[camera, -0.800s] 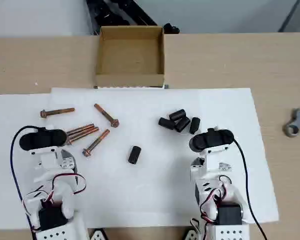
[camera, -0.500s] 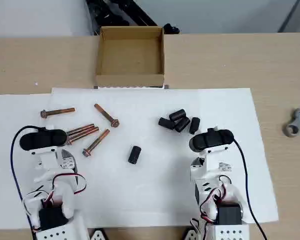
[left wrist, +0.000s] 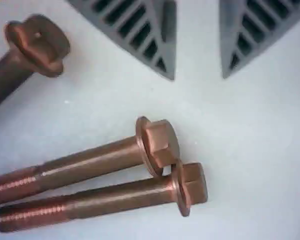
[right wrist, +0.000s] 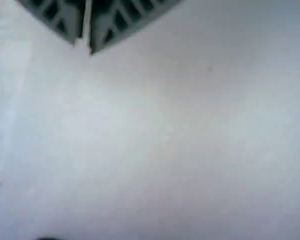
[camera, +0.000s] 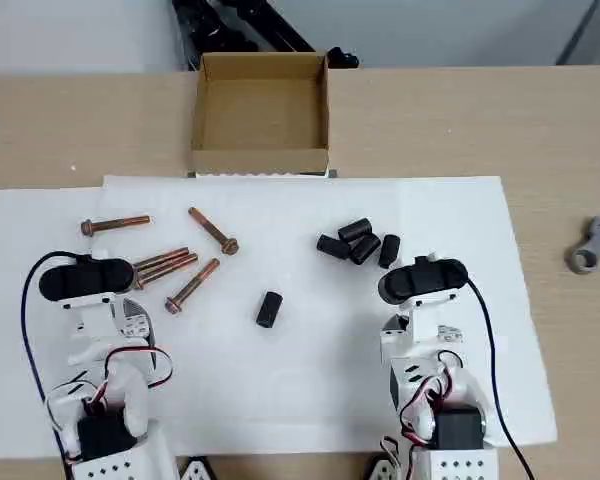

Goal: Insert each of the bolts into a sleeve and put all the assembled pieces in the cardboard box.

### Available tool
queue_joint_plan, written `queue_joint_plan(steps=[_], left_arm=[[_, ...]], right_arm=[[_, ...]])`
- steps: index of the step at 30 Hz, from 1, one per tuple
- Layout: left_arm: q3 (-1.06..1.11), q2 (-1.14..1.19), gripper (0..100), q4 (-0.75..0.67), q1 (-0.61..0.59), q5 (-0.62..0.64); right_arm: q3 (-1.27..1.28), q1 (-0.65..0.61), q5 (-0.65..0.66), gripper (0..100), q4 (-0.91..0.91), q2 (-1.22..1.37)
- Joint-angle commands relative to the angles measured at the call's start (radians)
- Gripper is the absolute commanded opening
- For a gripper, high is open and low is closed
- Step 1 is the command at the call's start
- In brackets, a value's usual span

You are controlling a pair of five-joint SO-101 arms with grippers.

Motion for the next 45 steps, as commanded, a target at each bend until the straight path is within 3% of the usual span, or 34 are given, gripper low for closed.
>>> queue_joint_plan(steps=[1, 30, 37, 45], left_arm=[[-0.005, -0.017, 6, -0.020, 0.000, 0.009], [-0.005, -0.017, 6, -0.020, 0.000, 0.009], [-0.005, -0.017, 6, -0.021, 0.054, 0.008], [-0.007, -0.017, 6, -0.015, 0.058, 0.008]], right_arm=[[-0.005, 0.005, 0.006, 0.8, -0.021, -0.008], [-0.005, -0.002, 0.006, 0.8, -0.021, -0.008], [-0.005, -0.088, 0.008, 0.8, -0.019, -0.008], [-0.014, -0.084, 0.003, 0.4, -0.010, -0.008]])
